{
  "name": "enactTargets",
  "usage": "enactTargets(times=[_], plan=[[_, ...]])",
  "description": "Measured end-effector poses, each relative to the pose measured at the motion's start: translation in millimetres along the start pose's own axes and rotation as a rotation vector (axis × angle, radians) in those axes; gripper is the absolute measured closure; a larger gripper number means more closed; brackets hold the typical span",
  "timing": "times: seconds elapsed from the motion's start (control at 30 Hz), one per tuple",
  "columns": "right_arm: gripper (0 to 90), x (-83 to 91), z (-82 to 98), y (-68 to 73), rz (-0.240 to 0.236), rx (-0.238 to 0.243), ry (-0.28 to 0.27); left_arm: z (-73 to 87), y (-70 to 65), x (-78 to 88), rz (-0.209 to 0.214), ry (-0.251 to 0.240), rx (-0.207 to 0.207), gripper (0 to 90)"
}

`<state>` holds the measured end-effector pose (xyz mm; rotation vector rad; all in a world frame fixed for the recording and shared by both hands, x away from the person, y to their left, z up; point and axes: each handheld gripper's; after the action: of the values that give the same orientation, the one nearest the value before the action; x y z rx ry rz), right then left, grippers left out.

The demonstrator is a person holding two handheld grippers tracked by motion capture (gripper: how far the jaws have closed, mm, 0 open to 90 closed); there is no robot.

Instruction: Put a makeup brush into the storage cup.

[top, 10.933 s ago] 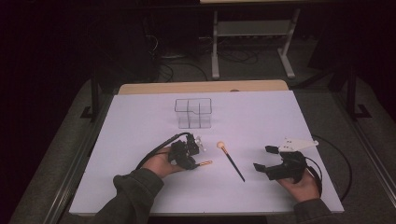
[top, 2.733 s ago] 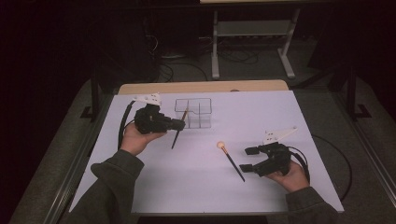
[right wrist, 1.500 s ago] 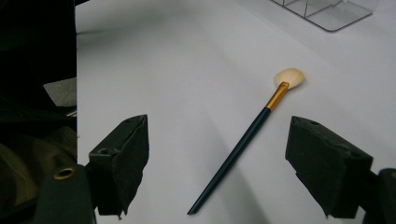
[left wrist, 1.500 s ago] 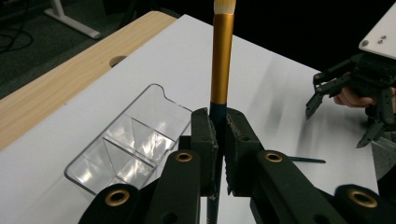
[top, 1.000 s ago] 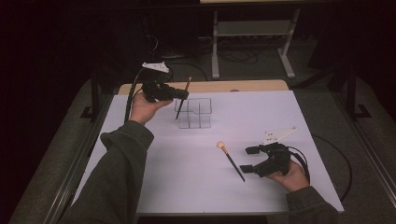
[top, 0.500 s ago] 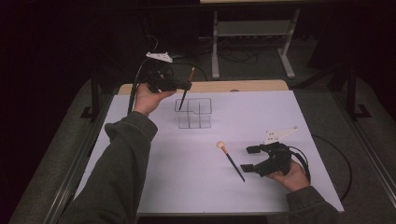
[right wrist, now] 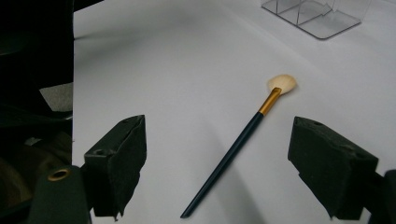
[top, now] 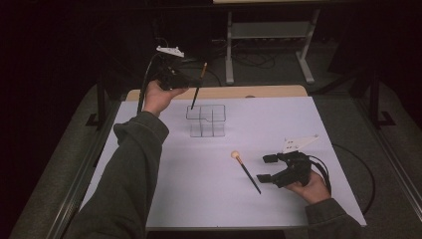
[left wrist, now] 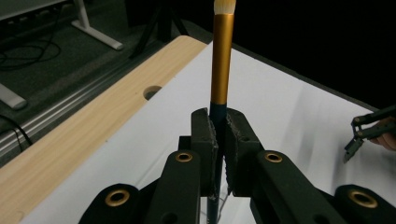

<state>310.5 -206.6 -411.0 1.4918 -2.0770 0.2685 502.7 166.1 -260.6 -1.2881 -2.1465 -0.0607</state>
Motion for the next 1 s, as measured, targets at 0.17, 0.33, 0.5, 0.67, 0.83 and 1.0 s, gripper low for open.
enactTargets(times=[0.17,0.33,0.5,0.67,0.83,1.0], plan=[[18.4,-1.1,-0.2,0.3,-0.004,0.007,0.001,-2.4,2.1,-1.8,-0.002,-0.011,0.003,83.4],[18.4,0.4,-0.3,0.4,-0.001,0.006,-0.004,-1.3,5.9,-4.4,-0.008,0.004,0.002,83.4],[18.4,0.0,-0.2,0.1,-0.003,0.009,-0.005,-1.0,8.9,-5.6,-0.011,-0.012,0.012,83.4],[18.4,-0.5,-0.8,0.9,-0.004,0.01,-0.005,0.0,10.7,-7.8,-0.014,-0.01,0.019,83.3],[18.5,-0.9,-1.2,1.2,-0.005,0.013,-0.005,0.8,12.9,-11.0,-0.011,-0.022,0.025,83.3],[18.5,-1.0,-1.1,1.2,-0.005,0.015,-0.005,4.4,16.5,-17.3,-0.011,-0.008,0.037,83.3]])
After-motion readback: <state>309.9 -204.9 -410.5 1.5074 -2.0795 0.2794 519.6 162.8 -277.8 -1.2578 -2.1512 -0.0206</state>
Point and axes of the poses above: each handheld gripper's, and its own axes: x roughly backward along the jaws, z roughly out of its underside, y roughly to its left, and after that the axes turned 7 degrees about x, right-handed
